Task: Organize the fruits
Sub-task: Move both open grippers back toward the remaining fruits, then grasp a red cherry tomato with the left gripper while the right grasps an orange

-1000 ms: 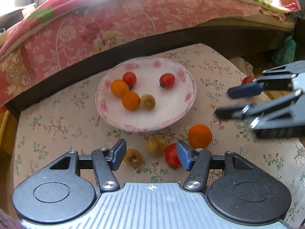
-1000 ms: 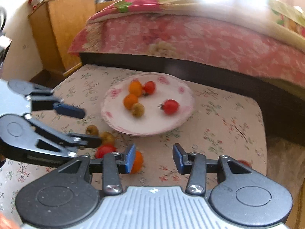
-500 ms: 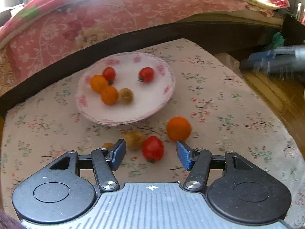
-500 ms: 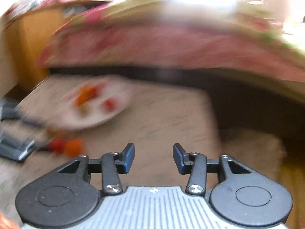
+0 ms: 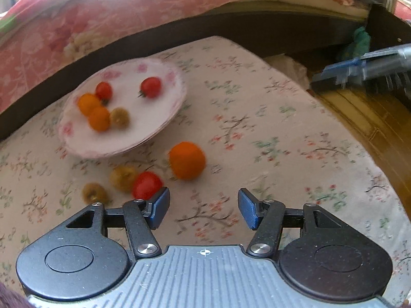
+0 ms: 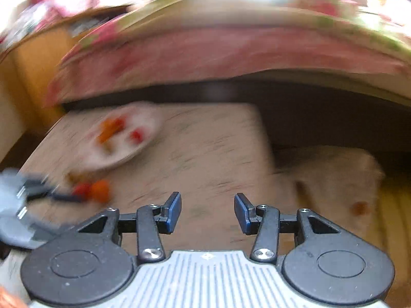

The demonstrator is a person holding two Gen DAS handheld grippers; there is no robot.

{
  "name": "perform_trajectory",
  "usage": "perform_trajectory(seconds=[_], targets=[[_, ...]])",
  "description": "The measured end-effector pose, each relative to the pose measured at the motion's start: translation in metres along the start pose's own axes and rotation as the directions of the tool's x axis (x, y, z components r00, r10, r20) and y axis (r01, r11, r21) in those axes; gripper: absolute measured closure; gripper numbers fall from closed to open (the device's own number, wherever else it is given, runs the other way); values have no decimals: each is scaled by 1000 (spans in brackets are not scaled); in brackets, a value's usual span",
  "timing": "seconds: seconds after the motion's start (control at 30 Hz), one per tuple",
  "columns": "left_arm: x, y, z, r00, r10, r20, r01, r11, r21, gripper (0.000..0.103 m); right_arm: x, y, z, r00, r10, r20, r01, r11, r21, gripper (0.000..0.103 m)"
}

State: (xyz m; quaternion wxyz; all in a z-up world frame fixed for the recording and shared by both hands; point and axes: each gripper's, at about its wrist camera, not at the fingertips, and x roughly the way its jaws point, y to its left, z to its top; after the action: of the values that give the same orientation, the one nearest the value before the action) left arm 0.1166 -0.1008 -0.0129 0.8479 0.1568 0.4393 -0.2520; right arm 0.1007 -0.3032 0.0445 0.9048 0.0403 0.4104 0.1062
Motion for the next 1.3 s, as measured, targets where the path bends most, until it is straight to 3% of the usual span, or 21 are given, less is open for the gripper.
perform_trajectory(seconds=[0.2, 0.5, 0.7, 0.83, 0.93, 1.03, 1.13, 1.3], targets=[[-10, 20, -8, 1000, -12, 7, 13, 1000, -14, 37, 42, 72, 6, 990, 137, -45, -143, 977, -156, 55], [-20, 39, -17, 1000, 6, 20, -5, 999, -41, 37, 83, 108, 17, 979, 172, -110, -192, 958, -212, 55], [-14, 38, -11, 999, 5, 40, -5, 1000, -12, 37, 103, 111, 21, 972, 165, -165, -199, 957, -213, 56], [-3, 39, -8, 999, 16, 33, -15, 1000, -11, 37, 108, 108, 21, 962, 190, -197, -226, 958, -178, 68], [5, 40, -6, 1000, 15, 26, -15, 1000, -22, 38, 106, 107, 21, 959, 193, -206, -230, 958, -172, 69], [8, 42, -4, 1000, 2, 21, -1, 999, -51, 44, 105, 103, 22, 956, 199, -214, -233, 961, -149, 69], [4, 44, -4, 1000, 5, 22, -3, 998, -61, 59, 102, 99, 23, 958, 188, -217, -224, 962, -153, 70], [1, 46, -8, 1000, 4, 17, -3, 998, -65, 64, 97, 94, 18, 957, 188, -223, -224, 963, -152, 70]])
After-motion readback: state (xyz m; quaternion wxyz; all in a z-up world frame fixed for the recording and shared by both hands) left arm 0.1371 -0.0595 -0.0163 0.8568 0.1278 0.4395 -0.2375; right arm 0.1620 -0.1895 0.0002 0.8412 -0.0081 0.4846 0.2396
